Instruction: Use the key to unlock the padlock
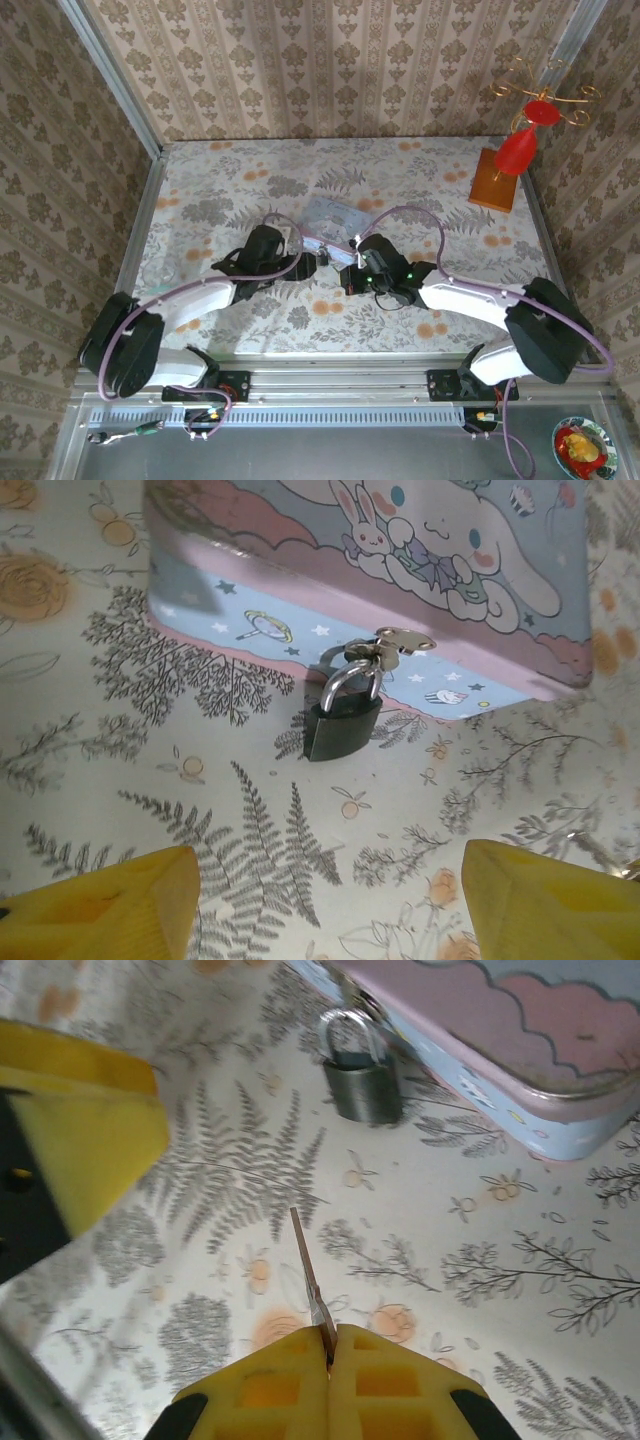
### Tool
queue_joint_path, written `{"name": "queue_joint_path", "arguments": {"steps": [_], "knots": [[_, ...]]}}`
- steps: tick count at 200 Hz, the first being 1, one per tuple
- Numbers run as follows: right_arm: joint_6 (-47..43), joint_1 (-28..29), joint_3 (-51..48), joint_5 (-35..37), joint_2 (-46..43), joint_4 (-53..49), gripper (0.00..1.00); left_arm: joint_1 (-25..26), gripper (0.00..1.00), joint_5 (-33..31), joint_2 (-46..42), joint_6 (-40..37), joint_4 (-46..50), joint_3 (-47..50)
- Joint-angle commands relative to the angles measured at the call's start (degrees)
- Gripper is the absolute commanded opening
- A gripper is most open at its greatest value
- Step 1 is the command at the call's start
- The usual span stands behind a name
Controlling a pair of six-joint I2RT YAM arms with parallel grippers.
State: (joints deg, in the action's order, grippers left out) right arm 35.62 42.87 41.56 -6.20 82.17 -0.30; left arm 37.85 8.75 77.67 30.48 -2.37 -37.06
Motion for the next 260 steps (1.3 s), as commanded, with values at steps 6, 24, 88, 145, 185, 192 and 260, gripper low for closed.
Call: {"name": "queue_joint_path", "arguments": {"steps": [6, 24, 88, 145, 185, 192, 260], "knots": [[-3.8, -1.5, 3.0, 1.2, 3.2, -1.1, 0.00, 0.5, 0.71, 1.3, 5.3, -6.9, -2.8, -3.8], [-4.6, -3.0, 3.7, 0.9, 5.0, -1.0, 0.00, 0.7, 0.72, 1.1, 9.1, -8.0, -3.4, -5.5], [-7.2, -8.6, 6.0, -1.9, 9.8, -0.6, 0.00, 0.9, 0.74, 3.1, 17.9, -9.1, -7.1, -10.1], [-8.0, -11.0, 7.7, -4.9, 11.8, 0.1, 0.00, 1.3, 0.71, 3.1, 24.1, -6.5, -11.5, -12.4], [-8.0, -11.4, 7.9, -5.4, 12.6, 0.3, 0.00, 2.1, 0.60, 2.8, 27.1, -5.4, -13.3, -13.8], [-8.0, -11.6, 7.9, -5.4, 12.7, 0.3, 0.00, 2.0, 0.56, 2.8, 27.4, -5.2, -13.4, -13.8], [-7.8, -13.5, 7.8, -7.1, 13.5, 1.4, 0.00, 2.1, 0.22, 3.6, 27.2, -3.6, -14.9, -12.6]]}}
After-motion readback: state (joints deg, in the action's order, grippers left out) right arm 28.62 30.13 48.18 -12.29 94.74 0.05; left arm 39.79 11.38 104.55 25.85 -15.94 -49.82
